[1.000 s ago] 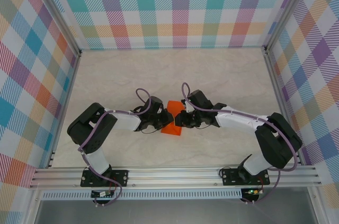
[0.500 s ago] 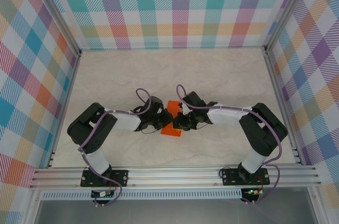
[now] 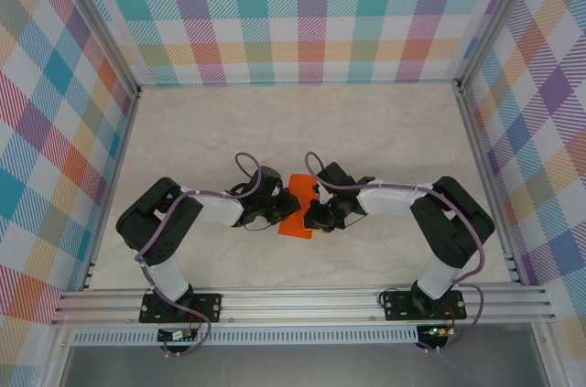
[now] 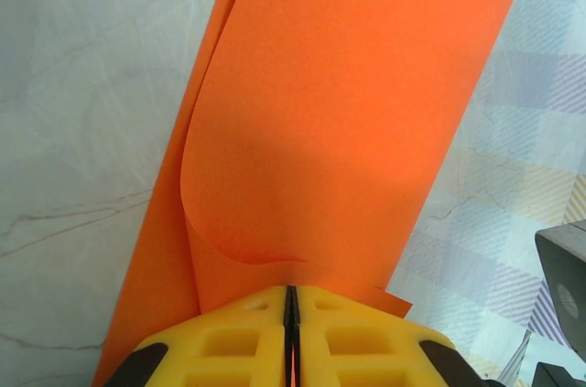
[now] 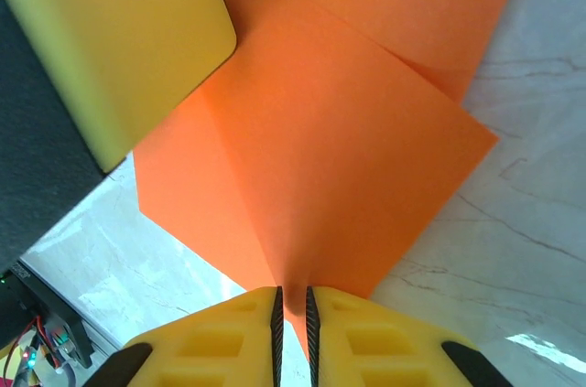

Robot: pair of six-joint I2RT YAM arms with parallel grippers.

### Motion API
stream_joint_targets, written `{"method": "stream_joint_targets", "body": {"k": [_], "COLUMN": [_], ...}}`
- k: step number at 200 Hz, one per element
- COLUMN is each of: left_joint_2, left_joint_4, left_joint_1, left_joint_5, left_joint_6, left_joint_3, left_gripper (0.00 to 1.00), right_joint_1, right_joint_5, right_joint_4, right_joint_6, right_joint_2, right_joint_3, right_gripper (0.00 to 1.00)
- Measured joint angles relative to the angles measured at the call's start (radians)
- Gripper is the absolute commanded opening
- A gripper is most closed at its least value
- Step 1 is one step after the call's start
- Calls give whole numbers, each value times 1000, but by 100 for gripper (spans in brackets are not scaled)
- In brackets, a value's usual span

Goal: Fold a paper plane with a square sheet of paper (pick it up from the middle)
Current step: First fold the triangle in half at the center of the table.

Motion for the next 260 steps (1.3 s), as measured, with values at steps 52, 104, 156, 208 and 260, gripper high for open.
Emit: {"method": "stream_joint_targets", "body": {"k": [52,104,156,208,260], "left_joint_2": [0,0,0,0,0], "left_joint_4": [0,0,0,0,0], "left_joint_1": [0,0,0,0,0], "left_joint_5": [0,0,1,1,1], "left_joint_6": [7,11,13,14,14], "left_joint_3": [0,0,0,0,0], "left_gripper": [11,11,11,11,11], "right_joint_1": [5,26,27,27,27], "right_joint_5": [-13,-25,-18,-4,-1], "right_joint_4": [-8,27,14,13,-23], "right_joint_6": [12,40,41,37,29], "right_joint_2": [-69,-42,66,72,56], "right_joint_3": [18,52,72,46,46], "right_gripper": [11,8,8,10,13]}}
